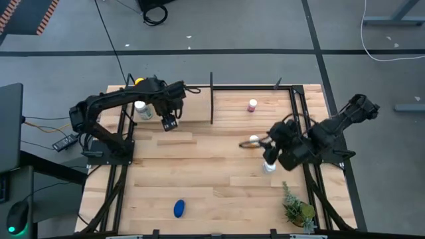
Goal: Pick and place medicine bottles onto shelf by color
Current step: Put the white and blue medicine bottle on the shelf
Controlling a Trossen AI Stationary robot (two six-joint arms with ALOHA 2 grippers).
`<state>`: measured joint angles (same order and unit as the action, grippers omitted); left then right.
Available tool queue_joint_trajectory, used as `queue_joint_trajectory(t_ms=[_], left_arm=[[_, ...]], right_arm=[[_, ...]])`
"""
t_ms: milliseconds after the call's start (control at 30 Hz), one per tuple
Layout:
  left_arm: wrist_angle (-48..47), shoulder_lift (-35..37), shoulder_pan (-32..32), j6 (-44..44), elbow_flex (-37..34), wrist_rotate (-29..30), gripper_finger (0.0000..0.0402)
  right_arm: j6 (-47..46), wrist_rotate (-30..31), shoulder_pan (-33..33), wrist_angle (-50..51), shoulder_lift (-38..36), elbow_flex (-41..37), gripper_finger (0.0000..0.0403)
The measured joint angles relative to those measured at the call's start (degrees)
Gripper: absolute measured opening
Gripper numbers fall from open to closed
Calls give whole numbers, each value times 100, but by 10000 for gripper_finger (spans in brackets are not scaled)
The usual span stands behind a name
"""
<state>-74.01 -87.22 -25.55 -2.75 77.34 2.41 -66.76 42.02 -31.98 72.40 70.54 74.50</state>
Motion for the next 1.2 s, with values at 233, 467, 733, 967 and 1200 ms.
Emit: queue_joint_trajectory(t_ms=[233,467,733,967,1200], left_arm=[[-21,-5,-799,-51,-4,270,181],[41,-9,-1568,-487,-4,57,193],[109,-262,-1797,-721,-7,13,187],[128,-615,-1784,-831,-9,2,198],[101,-739,-1795,-906,-9,2,196]], right_arm=[[571,1,629,-98,-108,-1,264],[826,-49,873,-273,-107,0,264],[828,-48,876,-282,-107,0,264],[800,-138,876,-282,-105,0,264],[795,-201,874,-288,-105,0,264]])
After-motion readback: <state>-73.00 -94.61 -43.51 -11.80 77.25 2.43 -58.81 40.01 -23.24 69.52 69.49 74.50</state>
